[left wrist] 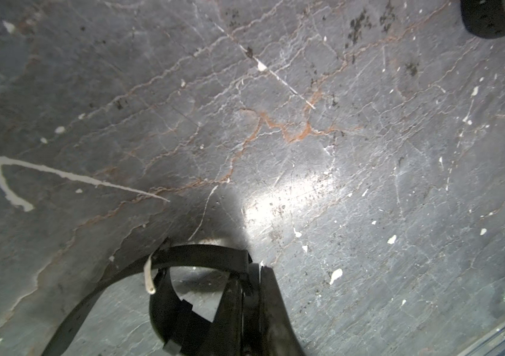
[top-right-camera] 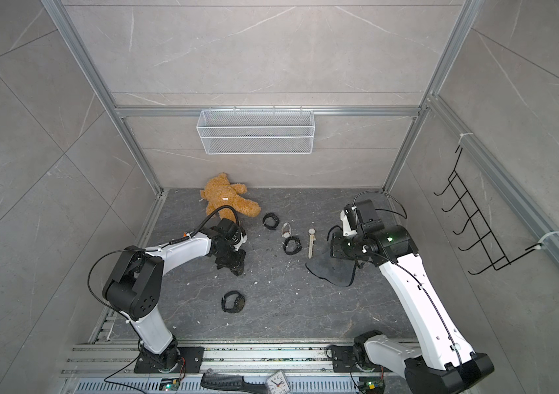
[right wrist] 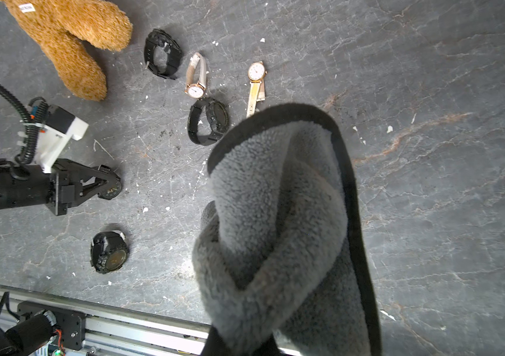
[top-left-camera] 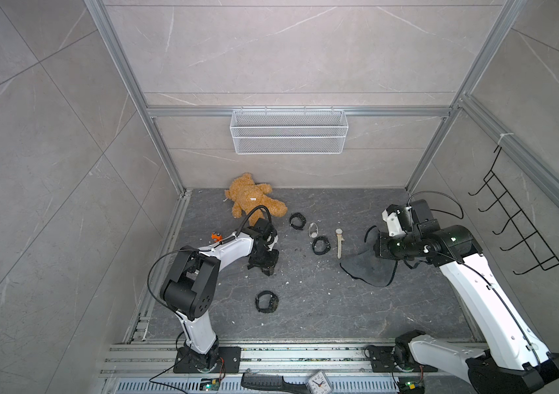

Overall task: Wipe the watch dial
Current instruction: Pick up the watch at the center of the board, then place the watch at the center of the board.

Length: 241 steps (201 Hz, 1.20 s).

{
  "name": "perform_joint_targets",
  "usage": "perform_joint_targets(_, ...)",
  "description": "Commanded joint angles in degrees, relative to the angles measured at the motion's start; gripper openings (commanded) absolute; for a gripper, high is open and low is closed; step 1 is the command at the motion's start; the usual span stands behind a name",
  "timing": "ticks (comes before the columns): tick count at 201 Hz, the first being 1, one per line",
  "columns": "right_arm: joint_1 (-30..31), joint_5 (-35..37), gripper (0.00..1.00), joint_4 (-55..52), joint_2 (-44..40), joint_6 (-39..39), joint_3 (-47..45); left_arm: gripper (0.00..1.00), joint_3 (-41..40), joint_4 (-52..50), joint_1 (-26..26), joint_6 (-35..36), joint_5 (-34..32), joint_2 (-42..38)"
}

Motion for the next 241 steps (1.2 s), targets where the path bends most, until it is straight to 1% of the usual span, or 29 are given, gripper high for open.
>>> perform_joint_targets(1, -0.18, 2.67, 0.00, 0.58, -0.83, 1.26, -1.21, 0.00, 3.15, -1.17, 0.14, -4.17, 2.22, 1.13)
perform_joint_targets(13, -0.32, 2.90, 0.00, 0.98, -0.69, 1.42, -1.77, 0.00, 4.04, 0.14, 0.02, -8.44, 2.55, 1.20)
perform_joint_targets(24, -0.30, 2.81, 0.00, 1.35, -0.52, 1.62, -1.99, 0.00, 4.21, 3.30, -0.49, -12.61, 3.22, 0.53)
perform_joint_targets(39, -0.36, 2.81, 0.00, 1.78, -0.29, 1.85, -2.15, 0.00, 5.43, 5.85, -1.52, -18.01, 0.93, 0.17)
perform_joint_targets(55, -0.33, 2.98, 0.00, 2.00, 0.04, 1.84, -2.06, 0.00, 8.66, 5.56, -2.84, -21.28, -0.93, 1.80)
perform_joint_targets(82, -0.62, 3.69, 0.00, 1.91, 0.47, 1.64, -2.13, 0.00, 16.13, 2.22, -6.13, -21.48, -3.19, 7.05)
perform_joint_targets(97, -0.82, 3.86, 0.00, 1.82, 0.35, 1.75, -2.22, 0.00, 18.98, 1.45, -7.30, -21.69, -3.04, 10.24)
perform_joint_targets(142, -1.10, 4.60, 0.00, 0.91, -0.27, 2.30, -2.24, 0.00, 23.32, 1.06, -7.91, -21.98, -2.10, 15.34)
perform_joint_targets(169, -1.19, 4.68, 0.00, 0.33, -0.62, 2.95, -2.48, 0.00, 24.51, 1.55, -7.92, -21.66, 0.16, 16.95)
perform_joint_targets(187, -1.19, 4.50, 0.00, 0.28, -0.94, 3.26, -2.59, 0.11, 24.75, 3.39, -7.92, -21.14, 2.34, 17.49)
perform_joint_targets(198, -1.12, 4.59, 0.00, 0.03, -0.72, 3.40, -2.42, 0.25, 25.19, 4.09, -7.94, -20.50, 3.24, 17.58)
perform_joint_targets(202, -1.18, 4.57, 0.00, -0.02, -0.68, 3.40, -2.31, 0.28, 25.40, 4.20, -7.90, -20.03, 3.53, 17.53)
perform_joint_targets(223, -1.19, 4.45, 0.00, -0.37, -0.28, 3.48, -1.81, 0.39, 26.26, 4.61, -7.90, -17.72, 4.77, 16.82)
perform_joint_targets(241, -1.17, 4.48, 0.00, -0.39, -0.07, 3.75, -1.40, 0.44, 25.89, 6.01, -7.90, -15.57, 6.46, 15.49)
